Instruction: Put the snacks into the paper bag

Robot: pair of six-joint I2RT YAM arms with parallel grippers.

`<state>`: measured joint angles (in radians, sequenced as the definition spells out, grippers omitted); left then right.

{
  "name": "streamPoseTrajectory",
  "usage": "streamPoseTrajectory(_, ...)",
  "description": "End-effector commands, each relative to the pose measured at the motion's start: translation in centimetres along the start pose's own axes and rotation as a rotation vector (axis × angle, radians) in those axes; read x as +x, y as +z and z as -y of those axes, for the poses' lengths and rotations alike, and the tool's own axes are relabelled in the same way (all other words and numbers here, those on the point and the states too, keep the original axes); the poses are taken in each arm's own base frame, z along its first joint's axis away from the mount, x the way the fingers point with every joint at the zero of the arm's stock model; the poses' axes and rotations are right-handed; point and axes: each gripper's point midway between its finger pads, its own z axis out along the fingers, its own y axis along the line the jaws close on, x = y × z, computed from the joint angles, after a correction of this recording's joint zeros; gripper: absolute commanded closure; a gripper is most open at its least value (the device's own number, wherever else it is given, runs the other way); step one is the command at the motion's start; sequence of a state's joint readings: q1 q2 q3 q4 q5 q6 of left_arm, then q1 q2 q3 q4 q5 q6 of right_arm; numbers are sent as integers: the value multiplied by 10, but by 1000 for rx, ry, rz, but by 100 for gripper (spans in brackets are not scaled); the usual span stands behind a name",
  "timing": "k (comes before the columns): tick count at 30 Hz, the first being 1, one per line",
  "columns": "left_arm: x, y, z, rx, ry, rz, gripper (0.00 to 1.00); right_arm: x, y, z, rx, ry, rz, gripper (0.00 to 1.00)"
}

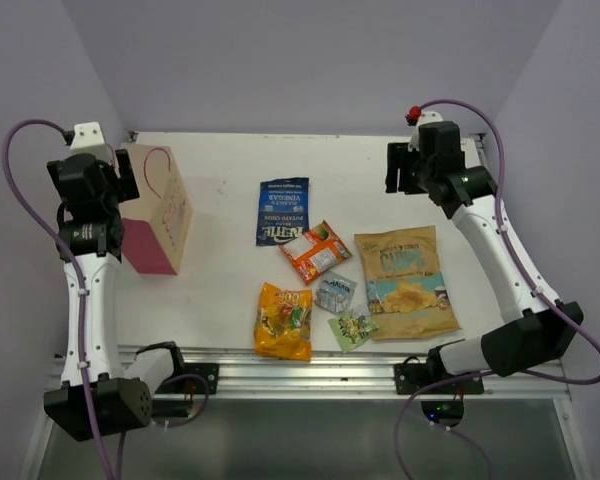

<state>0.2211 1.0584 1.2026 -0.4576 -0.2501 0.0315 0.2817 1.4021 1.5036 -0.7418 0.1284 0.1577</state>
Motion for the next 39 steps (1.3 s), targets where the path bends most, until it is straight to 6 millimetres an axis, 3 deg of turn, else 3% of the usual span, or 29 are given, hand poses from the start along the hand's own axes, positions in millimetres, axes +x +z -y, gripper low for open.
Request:
streamPoseTrajectory(1, -10, 6, -8, -28, 29, 74, 13, -11, -14, -8, -40, -8, 27, 32)
streamPoseTrajectory(3, 3, 15, -10, -38, 38, 53, 26, -9, -14, -7, -39, -9, 20, 30)
streamPoseTrajectory(4, 3, 19, -12, -45, 37, 60, 40, -9, -14, -7, -39, -9, 18, 29)
streamPoseTrajectory(6, 10, 26, -15, -46, 32, 50, 46, -7, -13, -6, -35, -12, 16, 28)
streamPoseTrajectory(13, 21, 46, -24, -56, -1, 31, 44, -8, -14, -5, -28, -16, 21, 28)
streamPoseTrajectory(24, 63, 65, -22, -40, -26, -41, 35, -5, -6, -4, -16, -21, 2, 28)
streamPoseTrajectory(26, 64, 66, -22, -35, -26, -44, 43, -5, -5, -4, -16, -19, 2, 28)
streamPoseTrajectory(30, 64, 66, -19, -17, -23, -44, 92, -5, -2, -5, -19, -17, 0, 28)
streamPoseTrajectory(31, 63, 66, -18, -14, -26, -43, 99, -6, -1, -5, -19, -17, 0, 28)
streamPoseTrajectory(36, 63, 55, -9, 32, -63, -66, 100, -10, 0, -7, -24, -15, 5, 28)
streamPoseTrajectory(39, 63, 43, 13, 109, -105, -89, 100, -10, 2, -8, -27, -17, 2, 28)
